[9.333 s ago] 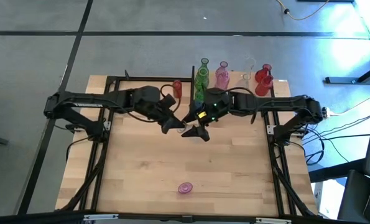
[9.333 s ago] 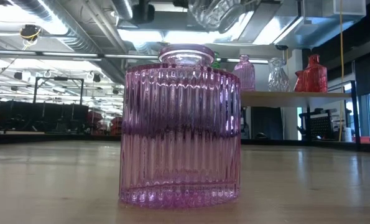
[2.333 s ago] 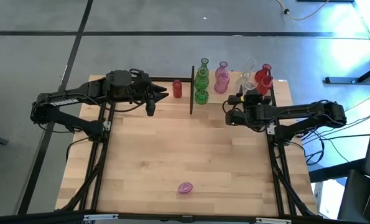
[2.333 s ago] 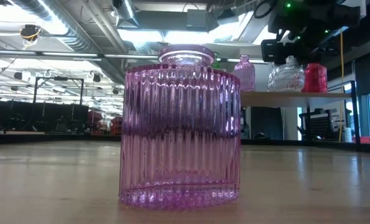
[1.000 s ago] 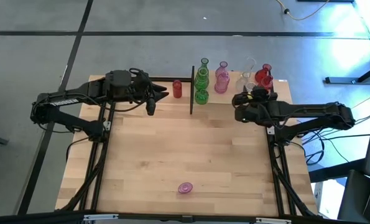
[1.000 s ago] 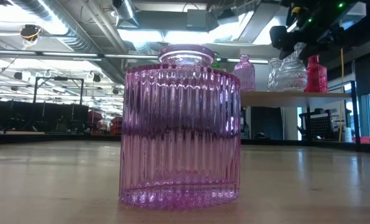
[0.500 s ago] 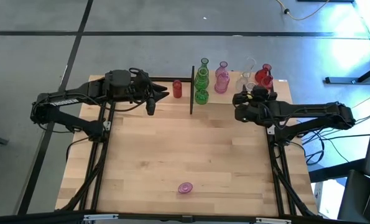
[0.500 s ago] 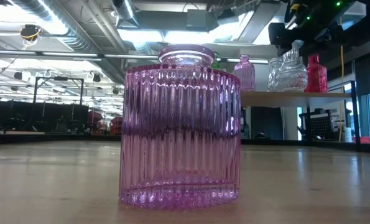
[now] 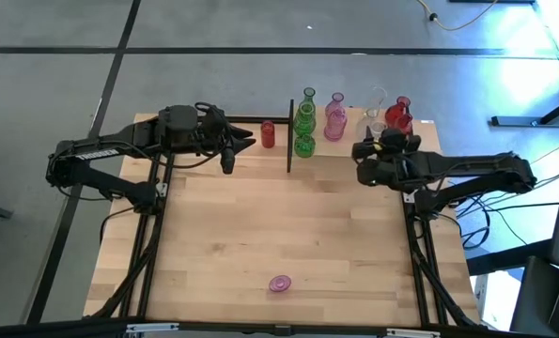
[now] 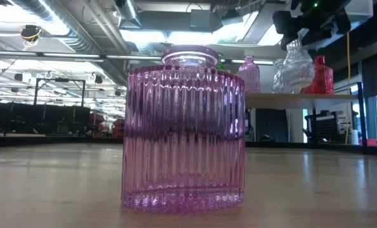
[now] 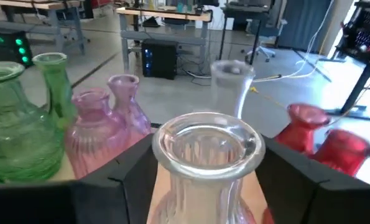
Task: Sort vases onto shelf
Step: Put the transparent vase on the shelf aligned with the other transparent vases
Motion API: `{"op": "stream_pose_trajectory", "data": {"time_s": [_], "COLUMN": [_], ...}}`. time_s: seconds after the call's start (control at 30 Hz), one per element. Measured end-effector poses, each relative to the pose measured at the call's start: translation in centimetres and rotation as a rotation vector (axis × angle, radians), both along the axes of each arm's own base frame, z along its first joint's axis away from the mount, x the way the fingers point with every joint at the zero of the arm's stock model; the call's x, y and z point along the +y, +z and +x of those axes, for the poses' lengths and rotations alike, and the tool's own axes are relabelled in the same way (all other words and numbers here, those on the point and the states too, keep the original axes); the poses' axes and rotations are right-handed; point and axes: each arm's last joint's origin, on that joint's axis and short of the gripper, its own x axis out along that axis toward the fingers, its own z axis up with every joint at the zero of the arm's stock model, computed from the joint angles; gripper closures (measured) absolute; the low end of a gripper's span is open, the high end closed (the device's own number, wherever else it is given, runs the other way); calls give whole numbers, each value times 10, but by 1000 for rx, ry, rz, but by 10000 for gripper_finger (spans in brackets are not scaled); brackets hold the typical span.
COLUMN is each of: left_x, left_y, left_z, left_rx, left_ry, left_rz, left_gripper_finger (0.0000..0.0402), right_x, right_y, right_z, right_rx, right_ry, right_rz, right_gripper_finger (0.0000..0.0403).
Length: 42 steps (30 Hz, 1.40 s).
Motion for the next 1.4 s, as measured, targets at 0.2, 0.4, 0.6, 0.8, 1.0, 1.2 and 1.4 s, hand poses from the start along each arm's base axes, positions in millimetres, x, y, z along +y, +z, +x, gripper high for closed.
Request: {"op": "stream_pose_trajectory", "data": {"time_s": [0.2, 0.4, 0.6, 0.8, 1.0, 1.2, 1.4], "left_x": [0, -1, -2, -3, -3, -3, -3], "left_y": [1, 3, 3, 4, 4, 4, 4], "left_z": [0, 1, 1, 2, 2, 2, 2], "left_rx": [-6, -38, -40, -40, -43, -43, -44], "left_ry": [0, -22, -29, -34, -33, -33, -32], "left_rz": [1, -2, -6, -5, -4, -5, -5], "left_gripper_finger": [290, 290, 290, 290, 290, 290, 290], "right_x": [0, 0, 0, 0, -6, -10, -9], "right_y": [13, 7, -8, -19, -20, -21, -20], "right_z": [-2, -5, -7, -6, -6, -7, -5], "right_rx": [15, -38, -66, -87, -92, -92, -112], "right_ry": [-8, -22, -41, -50, -75, -93, -83], "right_rz": [-23, 11, 31, 26, 41, 54, 67], "right_gripper_finger": [166, 166, 166, 166, 166, 166, 166]}}
